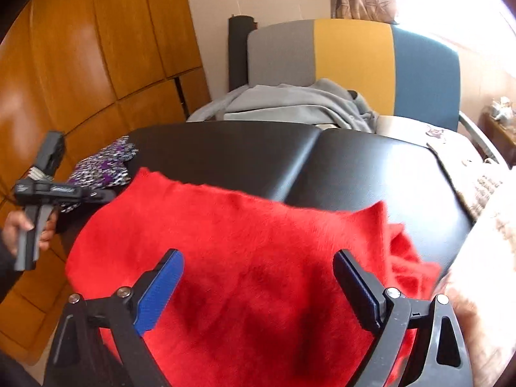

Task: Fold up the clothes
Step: 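Smooth the sweater flat with the right gripper while the left gripper straightens its edge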

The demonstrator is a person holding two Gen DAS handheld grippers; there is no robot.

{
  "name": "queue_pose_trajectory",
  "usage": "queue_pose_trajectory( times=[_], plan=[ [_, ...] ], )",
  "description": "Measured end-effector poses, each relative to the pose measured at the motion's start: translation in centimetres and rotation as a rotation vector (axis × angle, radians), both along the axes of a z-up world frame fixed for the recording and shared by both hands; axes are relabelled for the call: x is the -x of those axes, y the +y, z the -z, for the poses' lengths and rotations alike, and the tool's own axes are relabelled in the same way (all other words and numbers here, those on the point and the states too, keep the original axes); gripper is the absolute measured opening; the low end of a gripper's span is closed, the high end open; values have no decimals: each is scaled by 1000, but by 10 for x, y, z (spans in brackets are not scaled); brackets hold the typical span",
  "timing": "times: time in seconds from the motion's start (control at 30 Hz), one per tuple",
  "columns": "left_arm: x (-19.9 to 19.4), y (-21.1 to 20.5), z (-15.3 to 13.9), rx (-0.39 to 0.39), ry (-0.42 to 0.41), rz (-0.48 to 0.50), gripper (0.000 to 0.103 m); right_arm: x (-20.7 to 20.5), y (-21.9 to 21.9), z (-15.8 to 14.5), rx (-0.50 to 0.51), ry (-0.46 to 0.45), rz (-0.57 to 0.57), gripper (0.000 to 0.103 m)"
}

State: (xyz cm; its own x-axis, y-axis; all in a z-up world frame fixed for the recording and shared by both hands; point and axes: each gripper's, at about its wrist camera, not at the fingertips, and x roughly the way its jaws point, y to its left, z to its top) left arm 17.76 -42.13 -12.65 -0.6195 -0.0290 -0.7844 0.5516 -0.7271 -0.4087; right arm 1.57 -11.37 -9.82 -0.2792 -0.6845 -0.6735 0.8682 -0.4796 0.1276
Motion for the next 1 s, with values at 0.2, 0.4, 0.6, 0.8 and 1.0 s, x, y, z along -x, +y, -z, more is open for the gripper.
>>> queue_pose_trajectory(
  times=[0.2,0.4,0.6,0.8,1.0],
  plan=[
    [4,-4,3,-43,-16,26,42,15,-7,48,-72,22,70,103],
    [17,-1,13,-20,-92,29,43,13,-10,49,-88,31,56,103],
    [21,-4,30,6,-176,16,56,12,-6,51,-78,31,57,103],
    [25,-12,40,-108,-133,45,70,16,-2,53,-70,29,55,103],
    [30,-14,46,-239,-69,77,69,19,-1,54,-59,23,51,103]
  ],
)
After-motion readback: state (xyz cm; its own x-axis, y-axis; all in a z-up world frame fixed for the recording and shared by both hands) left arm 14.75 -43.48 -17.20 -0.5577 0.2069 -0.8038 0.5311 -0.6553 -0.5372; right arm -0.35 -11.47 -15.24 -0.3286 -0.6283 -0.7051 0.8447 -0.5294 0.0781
